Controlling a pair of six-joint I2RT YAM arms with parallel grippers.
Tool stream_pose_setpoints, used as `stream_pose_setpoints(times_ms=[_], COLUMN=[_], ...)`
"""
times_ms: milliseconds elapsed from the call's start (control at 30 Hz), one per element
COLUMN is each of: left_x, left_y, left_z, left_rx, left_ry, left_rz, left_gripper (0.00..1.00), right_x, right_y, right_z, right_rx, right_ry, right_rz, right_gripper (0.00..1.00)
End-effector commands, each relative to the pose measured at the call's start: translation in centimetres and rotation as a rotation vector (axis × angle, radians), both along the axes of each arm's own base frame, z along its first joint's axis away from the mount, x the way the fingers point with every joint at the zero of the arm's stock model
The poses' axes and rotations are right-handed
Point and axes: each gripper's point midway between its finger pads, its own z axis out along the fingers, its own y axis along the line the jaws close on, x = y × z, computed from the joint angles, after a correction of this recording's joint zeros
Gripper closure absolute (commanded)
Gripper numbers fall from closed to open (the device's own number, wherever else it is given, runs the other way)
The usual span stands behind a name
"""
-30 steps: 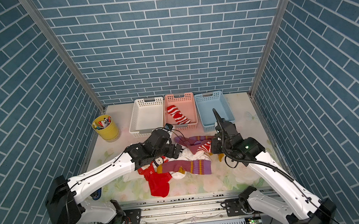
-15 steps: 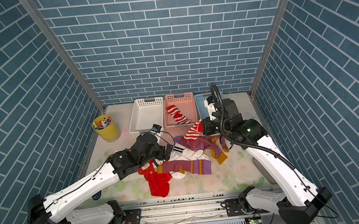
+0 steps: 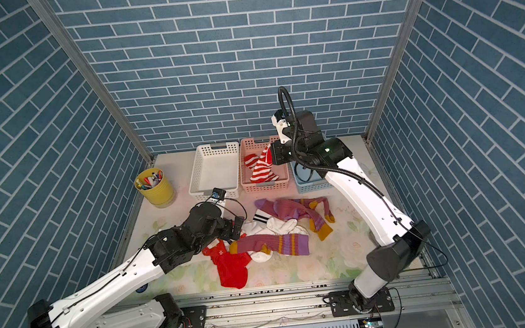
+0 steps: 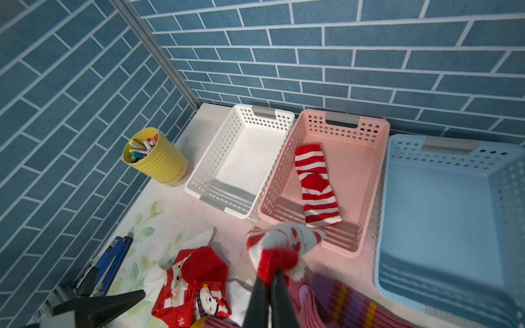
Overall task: Sort the socks into the basket by color
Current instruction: Place the sock in the bin.
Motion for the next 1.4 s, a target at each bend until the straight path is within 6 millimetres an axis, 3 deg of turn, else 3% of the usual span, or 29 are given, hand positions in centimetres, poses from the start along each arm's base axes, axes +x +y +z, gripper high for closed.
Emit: stream_pose_setpoints(times_ms=[0,133,567,667,733,1033,1200,1367], left_x=[-0.4,-0.6,-1.2,-1.3,-1.3,-1.1,-1.0,-0.8], left_y=[1.0,1.6,3.5,3.7,3.7,3.7,3.8,3.6], left_z=[-0.4,-0.3,-0.2,-0.2,-0.3,-0.4,-0.7,-0.8], left_rx=[0.022,0.019,0.037,0.038,0.043,0.054,0.065,0.07], left_ry=[0.001,-0.004,-0.024,-0.025,-0.023,-0.018,-0.013,-0.01], left_rz=[0.027,0.035,0.075,0.079,0.08,0.091,0.097,0.097], left_gripper=[0.0,0.0,0.0,0.0,0.0,0.0,0.0,0.0], right_x=[2.0,4.4,11.0,12.2,13.3,14.6,14.7,14.5], right_y=[0.5,1.4,3.6,3.6,3.5,4.0,4.3,4.0], right_z=[1.1,0.3,-5.5,-6.9,-9.0,-12.2,-13.4,-12.6], right_rx=[-0.056,-0.093,-0.134,-0.126,-0.14,-0.099,-0.097,-0.098], right_ry=[-0.074,-0.075,0.025,0.061,0.097,0.179,0.21,0.199], right_rz=[0.003,-0.009,-0.031,-0.042,-0.057,-0.034,-0.026,-0.029], right_gripper=[1.0,1.0,1.0,1.0,1.0,1.0,0.83,0.66])
